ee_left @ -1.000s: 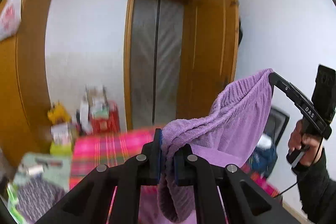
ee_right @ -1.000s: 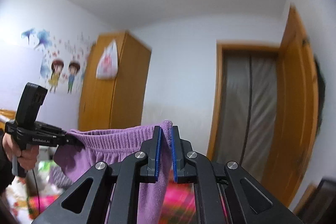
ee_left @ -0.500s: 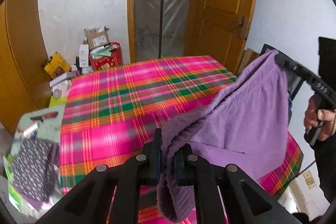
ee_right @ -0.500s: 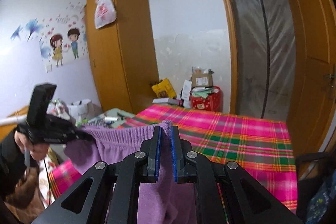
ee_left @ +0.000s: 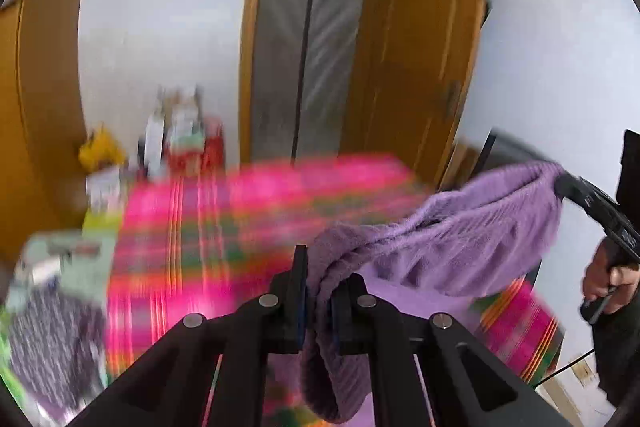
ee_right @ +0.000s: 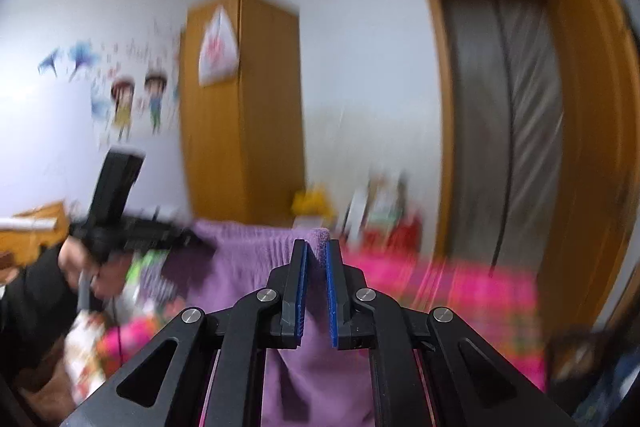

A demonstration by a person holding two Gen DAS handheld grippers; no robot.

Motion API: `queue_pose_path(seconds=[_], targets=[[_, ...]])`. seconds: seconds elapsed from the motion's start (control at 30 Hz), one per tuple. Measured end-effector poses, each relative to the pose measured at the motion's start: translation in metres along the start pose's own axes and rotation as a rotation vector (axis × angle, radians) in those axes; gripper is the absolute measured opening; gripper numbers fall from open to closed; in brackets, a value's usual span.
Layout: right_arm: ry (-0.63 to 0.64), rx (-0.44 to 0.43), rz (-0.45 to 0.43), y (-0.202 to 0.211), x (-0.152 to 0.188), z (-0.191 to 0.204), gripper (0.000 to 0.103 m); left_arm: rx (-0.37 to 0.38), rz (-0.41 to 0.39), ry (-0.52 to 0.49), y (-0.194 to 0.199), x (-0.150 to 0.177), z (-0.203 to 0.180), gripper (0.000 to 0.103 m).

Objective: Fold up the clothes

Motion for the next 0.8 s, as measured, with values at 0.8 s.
queue_pose_path(seconds=[0.8], targets=[[0.085, -0.419, 0.461, -0.028, 0.169, 0.086, 0.041, 0.007, 0.132, 0.359, 0.035, 0.216, 0.06, 0.021]])
Point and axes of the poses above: each gripper's, at about its wrist camera, not at the fingertips, and y roughly against the way its jaws point, z to its left, x to its underside, the point moved 2 cm from there along -y, roughly the way its jaws point, and after that the axes turned 2 degrees about -y, right-handed, at the moved point
